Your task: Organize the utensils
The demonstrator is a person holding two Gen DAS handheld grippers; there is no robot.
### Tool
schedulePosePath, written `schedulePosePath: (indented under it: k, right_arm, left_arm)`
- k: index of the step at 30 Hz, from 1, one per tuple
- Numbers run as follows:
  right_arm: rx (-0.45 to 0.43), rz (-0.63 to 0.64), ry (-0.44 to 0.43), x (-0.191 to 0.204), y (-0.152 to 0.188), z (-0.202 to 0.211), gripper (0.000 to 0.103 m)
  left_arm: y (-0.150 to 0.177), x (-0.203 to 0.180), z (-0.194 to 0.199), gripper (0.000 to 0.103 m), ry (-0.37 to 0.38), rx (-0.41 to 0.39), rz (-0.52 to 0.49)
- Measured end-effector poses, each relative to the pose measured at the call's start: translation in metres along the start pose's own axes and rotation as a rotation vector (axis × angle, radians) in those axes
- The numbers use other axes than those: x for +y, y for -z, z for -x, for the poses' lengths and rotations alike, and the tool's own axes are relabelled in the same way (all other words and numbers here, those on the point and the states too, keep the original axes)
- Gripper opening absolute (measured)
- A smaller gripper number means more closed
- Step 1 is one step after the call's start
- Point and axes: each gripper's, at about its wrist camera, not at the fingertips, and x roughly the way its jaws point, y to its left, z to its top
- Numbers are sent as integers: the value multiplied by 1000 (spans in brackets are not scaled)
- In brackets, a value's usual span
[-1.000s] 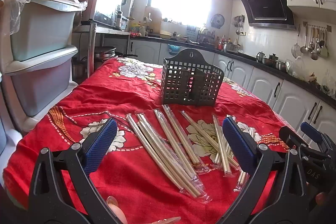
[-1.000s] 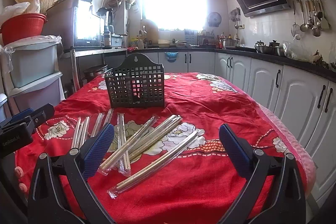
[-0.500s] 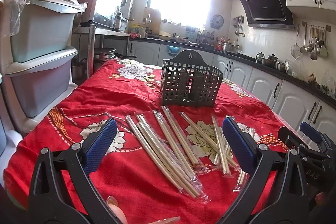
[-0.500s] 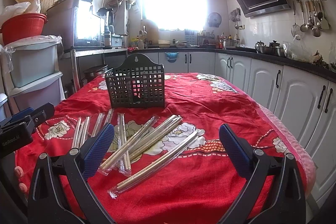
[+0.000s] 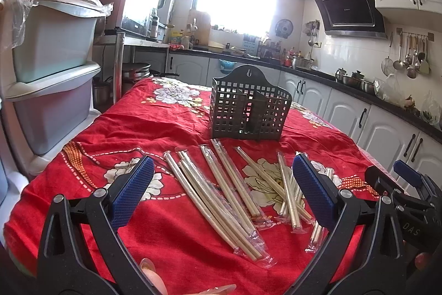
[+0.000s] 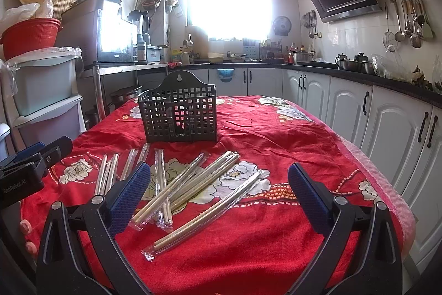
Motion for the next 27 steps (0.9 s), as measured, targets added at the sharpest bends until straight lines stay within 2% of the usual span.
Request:
schedulePosePath:
  k: [10,19,27]
  right_arm:
    - [12,16,-13,4,0,-3,97]
    - [50,53,-73,13,-7,-17,97]
    - [99,70,-137,23,-19,-36,97]
  left_arm:
    - [0,2,-2,93,-9,4,12]
    - [-3,21,-9,93,-29,23,53]
    - [-12,42,-24,93,4,88,88]
